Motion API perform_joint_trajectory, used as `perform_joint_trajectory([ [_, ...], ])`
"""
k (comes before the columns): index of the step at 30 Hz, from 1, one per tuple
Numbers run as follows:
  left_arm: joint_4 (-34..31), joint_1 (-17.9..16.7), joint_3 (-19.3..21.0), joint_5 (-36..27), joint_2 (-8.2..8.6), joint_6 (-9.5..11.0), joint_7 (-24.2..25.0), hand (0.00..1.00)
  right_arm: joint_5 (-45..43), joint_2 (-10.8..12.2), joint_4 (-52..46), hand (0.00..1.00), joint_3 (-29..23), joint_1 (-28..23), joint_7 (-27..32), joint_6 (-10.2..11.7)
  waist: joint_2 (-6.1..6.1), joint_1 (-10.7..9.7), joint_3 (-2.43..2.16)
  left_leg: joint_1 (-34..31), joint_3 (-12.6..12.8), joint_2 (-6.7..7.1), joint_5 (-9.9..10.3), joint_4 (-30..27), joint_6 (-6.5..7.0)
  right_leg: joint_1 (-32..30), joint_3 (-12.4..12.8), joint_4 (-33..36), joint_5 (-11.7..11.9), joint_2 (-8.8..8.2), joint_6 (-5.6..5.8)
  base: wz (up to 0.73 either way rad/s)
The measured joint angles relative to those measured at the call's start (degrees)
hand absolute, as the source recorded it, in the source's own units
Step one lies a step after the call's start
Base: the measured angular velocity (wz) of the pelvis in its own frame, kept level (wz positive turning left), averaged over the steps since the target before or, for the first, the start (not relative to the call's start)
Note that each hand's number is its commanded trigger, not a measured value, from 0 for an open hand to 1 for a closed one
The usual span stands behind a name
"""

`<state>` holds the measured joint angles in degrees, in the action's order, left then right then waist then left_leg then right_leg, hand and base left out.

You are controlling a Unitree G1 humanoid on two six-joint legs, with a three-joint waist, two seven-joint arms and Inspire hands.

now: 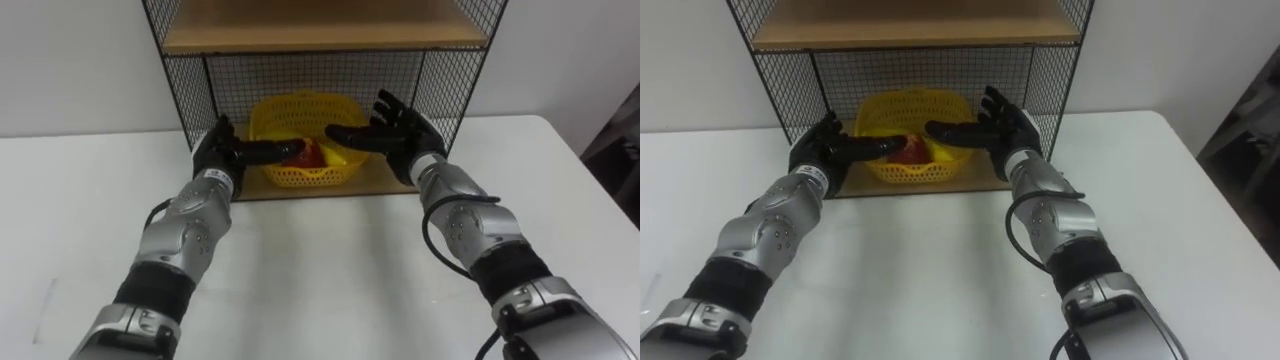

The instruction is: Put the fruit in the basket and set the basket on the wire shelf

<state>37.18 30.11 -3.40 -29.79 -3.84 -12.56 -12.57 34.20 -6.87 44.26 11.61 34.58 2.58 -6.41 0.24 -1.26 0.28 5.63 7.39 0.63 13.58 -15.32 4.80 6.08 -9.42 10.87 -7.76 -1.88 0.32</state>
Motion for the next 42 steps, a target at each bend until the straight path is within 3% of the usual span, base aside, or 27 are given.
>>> perform_joint_trajectory([
  [4, -0.8, 0.0, 0.1, 0.0, -0.15, -0.2, 0.6, 0.00, 0.7, -0.5, -0.4, 0.00, -0.1, -0.1, -0.2, 0.0, 0.16, 0.1, -0.08, 0.0, -0.1, -0.01, 0.0, 0.2, 0.00, 0.0, 0.0, 0.0, 0.0, 0.07, -0.01, 0.00],
  [12, -13.9, -0.3, 0.7, 0.0, -2.11, -0.4, 0.9, 0.00, 1.8, -0.9, -8.9, 0.00, -2.0, -2.1, 0.1, 0.0, 0.14, 0.8, -0.15, 0.3, -0.2, 0.05, -0.4, 0.7, -0.16, 0.0, 0.0, -0.3, 0.0, 0.07, -0.02, 0.00],
  [16, -18.3, -3.8, 1.4, 0.5, -1.72, -0.4, 2.4, 0.00, -0.1, -0.9, -14.4, 0.00, -5.4, -6.4, 0.4, 0.0, 0.23, 0.8, -0.64, 1.1, -0.1, 0.05, -0.4, 0.9, -0.16, 0.7, 0.0, -0.1, 0.0, 0.04, -0.02, 0.00],
  [20, -22.9, -7.9, 1.4, 3.4, -1.26, -0.8, 2.9, 0.00, -4.4, -0.9, -16.3, 0.00, -6.9, -7.8, 0.5, -0.2, 0.11, 0.2, -0.84, 1.0, -0.1, 0.03, -0.5, 1.5, -0.18, 0.2, -0.1, 0.5, 0.1, 0.05, -0.11, 0.00],
  [26, -29.7, -10.3, 0.2, 4.3, -0.88, -0.8, 3.3, 0.00, -9.3, -1.0, -25.6, 0.00, -6.6, -12.2, 0.2, -1.0, -0.70, 0.1, -1.34, 1.2, 0.0, 0.07, -1.1, 1.9, -0.36, -0.2, 0.0, 0.8, 0.1, 0.04, -0.15, -0.01],
  [31, -33.9, -14.4, -1.2, 4.5, -1.14, -0.8, 4.3, 0.00, -11.3, -1.0, -34.2, 0.00, -6.4, -18.6, 0.2, -1.2, -1.19, 0.3, -1.06, 2.8, 0.2, 0.07, -1.1, 3.1, -0.36, 0.6, 0.0, 0.6, 0.1, 0.12, -0.15, -0.02],
  [35, -35.5, -17.4, -3.2, 4.6, -1.25, -0.3, 4.6, 0.00, -12.2, -0.5, -34.6, 0.00, -6.0, -20.9, -0.3, -1.1, -1.73, 0.2, -0.72, 2.8, 0.3, 0.08, -1.1, 3.6, -0.36, 0.8, 0.1, 0.7, 0.1, 0.17, -0.14, -0.01],
  [40, -37.2, -20.8, -6.0, 5.4, -1.08, 1.0, 6.4, 0.00, -12.5, 0.2, -38.4, 0.00, -4.8, -25.3, -1.9, -1.1, -1.62, 0.1, -0.65, 2.0, 0.3, 0.07, -1.1, 3.6, -0.36, 0.1, 0.0, 0.5, 0.1, 0.24, -0.14, 0.00],
  [42, -38.8, -22.6, -6.2, 5.4, -1.12, 1.6, 7.4, 0.00, -12.3, 0.1, -40.3, 0.00, -4.2, -26.6, -3.0, -0.9, -1.33, 0.3, -0.36, 2.0, 0.4, 0.07, -1.1, 3.6, -0.37, -0.1, 0.2, 0.4, 0.1, 0.30, -0.14, -0.04],
])
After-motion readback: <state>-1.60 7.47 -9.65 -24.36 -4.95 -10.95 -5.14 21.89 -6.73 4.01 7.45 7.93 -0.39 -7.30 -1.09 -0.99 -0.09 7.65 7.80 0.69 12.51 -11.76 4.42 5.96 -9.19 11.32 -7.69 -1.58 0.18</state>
